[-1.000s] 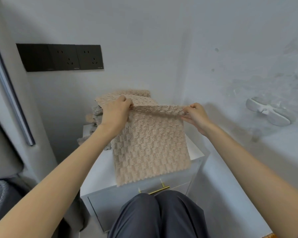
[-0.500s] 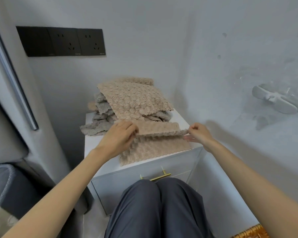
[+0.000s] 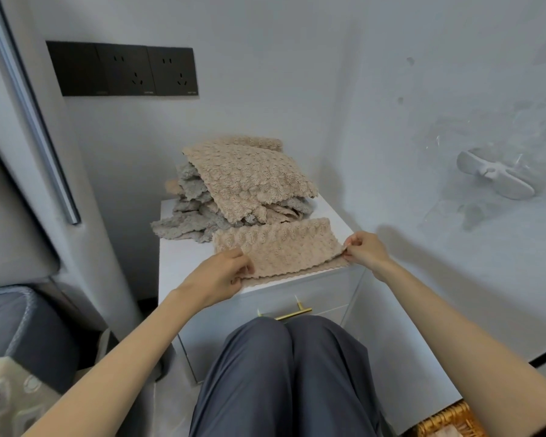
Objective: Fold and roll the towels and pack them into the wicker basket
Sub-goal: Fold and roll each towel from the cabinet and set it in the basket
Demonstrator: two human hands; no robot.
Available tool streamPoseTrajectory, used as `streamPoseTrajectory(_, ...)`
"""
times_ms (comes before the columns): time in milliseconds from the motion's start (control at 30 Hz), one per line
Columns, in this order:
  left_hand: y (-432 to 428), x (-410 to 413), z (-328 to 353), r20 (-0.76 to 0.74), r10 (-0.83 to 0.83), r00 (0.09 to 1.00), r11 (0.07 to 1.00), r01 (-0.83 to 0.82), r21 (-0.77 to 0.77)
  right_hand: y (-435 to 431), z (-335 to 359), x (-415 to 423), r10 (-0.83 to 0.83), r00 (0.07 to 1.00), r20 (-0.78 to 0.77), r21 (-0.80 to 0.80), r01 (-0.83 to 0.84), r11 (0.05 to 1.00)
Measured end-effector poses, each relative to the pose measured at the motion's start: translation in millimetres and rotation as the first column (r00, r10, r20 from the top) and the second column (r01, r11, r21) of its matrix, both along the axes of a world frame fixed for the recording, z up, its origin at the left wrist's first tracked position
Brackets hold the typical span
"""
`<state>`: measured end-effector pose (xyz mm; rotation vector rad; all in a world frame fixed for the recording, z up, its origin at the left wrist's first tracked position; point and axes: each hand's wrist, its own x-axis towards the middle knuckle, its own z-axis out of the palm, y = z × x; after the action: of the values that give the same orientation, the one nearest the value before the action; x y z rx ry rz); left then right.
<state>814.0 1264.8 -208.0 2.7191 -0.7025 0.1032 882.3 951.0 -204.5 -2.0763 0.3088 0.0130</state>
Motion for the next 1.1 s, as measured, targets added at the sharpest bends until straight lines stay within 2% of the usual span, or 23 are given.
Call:
streamPoseTrajectory(133,-1,0,-3,-0.042,-0.028,0.999,0.999,0.027,-0.028,2,0,1,-0.027,1.0,0.003,-0.036,0.027,0.999)
streamPoseTrajectory(233,-3,1,-2,-0.035,-0.001,0.999,0.997,-0.001,-0.073,5,0,2,-0.006,1.0,-0.004,-0.141,0.006,0.99)
streamPoseTrajectory(367,-3,8,2,0.067,0.131,0.989,0.985,-0.123,-0.119,12,-2,4,0.056,0.985,-0.161,-0.243,-0.095,0.965)
streamPoseTrajectory(500,-1,13,4,0.035,0.224,0.974,0.968,-0.219,-0.124,19,-2,7,0.038,0.965,-0.26,-0.325,-0.125,0.938)
streamPoseTrajectory(667,-2,22,10,0.046,0.213,0.976,0.972,-0.207,-0.108,18,1,10,0.123,0.96,-0.251,-0.176,-0.17,0.97)
streamPoseTrajectory(767,-6,31,15,0.051,0.15,0.987,0.986,-0.146,-0.078,15,9,11,0.131,0.972,-0.193,-0.173,-0.165,0.971)
streamPoseTrajectory(900,-19,44,20,0.056,0.083,0.995,0.996,-0.081,-0.037,6,25,17,0.139,0.99,-0.021,-0.198,-0.141,0.97)
streamPoseTrajectory(1000,-33,56,21,0.006,0.061,0.998,0.997,-0.06,-0.042,-3,39,24,0.122,0.986,0.116,-0.272,-0.087,0.958)
streamPoseTrajectory(1100,-51,68,21,-0.062,0.035,0.997,0.999,-0.036,-0.005,-9,50,39,0.131,0.975,0.18,-0.359,-0.06,0.932)
